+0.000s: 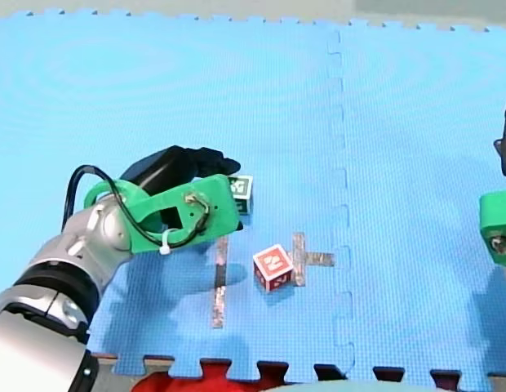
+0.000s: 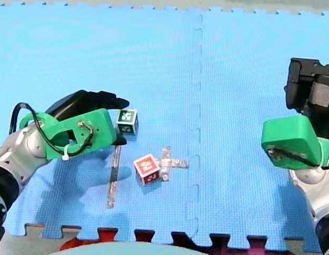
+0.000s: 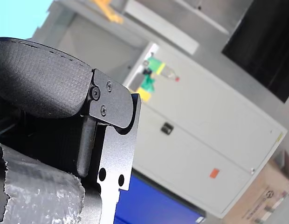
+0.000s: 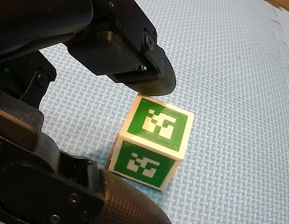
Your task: Stack cube left
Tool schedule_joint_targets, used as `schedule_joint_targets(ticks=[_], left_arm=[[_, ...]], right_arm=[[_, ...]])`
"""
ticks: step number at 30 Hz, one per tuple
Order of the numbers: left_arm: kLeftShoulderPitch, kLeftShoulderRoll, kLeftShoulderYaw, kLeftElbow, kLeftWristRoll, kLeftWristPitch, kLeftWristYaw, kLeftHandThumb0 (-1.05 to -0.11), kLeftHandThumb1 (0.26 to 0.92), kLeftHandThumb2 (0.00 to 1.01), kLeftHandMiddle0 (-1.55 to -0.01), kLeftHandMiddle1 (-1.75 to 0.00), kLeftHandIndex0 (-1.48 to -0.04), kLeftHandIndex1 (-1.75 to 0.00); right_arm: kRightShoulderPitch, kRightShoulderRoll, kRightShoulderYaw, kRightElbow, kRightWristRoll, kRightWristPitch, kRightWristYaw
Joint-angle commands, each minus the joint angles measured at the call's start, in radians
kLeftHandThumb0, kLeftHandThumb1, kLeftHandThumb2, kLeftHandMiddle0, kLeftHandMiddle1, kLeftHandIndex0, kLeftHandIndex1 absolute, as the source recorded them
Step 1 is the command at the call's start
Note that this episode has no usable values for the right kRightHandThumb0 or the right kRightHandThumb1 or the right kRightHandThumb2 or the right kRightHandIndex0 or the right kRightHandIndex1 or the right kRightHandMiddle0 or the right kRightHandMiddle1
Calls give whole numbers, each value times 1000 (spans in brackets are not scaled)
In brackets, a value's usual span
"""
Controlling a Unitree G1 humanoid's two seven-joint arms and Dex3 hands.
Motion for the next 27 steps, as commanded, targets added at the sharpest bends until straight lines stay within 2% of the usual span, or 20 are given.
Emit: schedule_joint_targets(ticks=[1, 3, 7, 10, 18, 27], left_arm=[[-5, 1, 2, -2, -2, 10, -10, -1048, 813, 0, -855, -1746, -721, -25], [-8, 2, 6, 0, -7, 16, -28, -1048, 811, 0, -855, -1746, -718, -22], [-14, 7, 9, 2, -13, 20, -81, -1048, 802, 0, -836, -1746, -550, 0], [-20, 12, 1, 2, -4, 20, -108, -1048, 799, 0, -825, -1746, -487, 0], [-27, 9, 3, 1, -6, 33, -131, -1048, 796, 0, -819, -1746, -436, 0], [-30, 16, -2, 4, 3, 36, -133, -1048, 777, 0, -760, -1746, -302, 0]], right_arm=[[4, -6, -1, 0, -3, -6, -9], [4, -8, 1, 2, -9, -9, -17], [4, -13, 3, 5, -17, -12, -27], [4, -14, 4, 8, -20, -14, -31], [2, -15, 7, 15, -30, -20, -45], [4, -13, 9, 14, -31, -19, -50]])
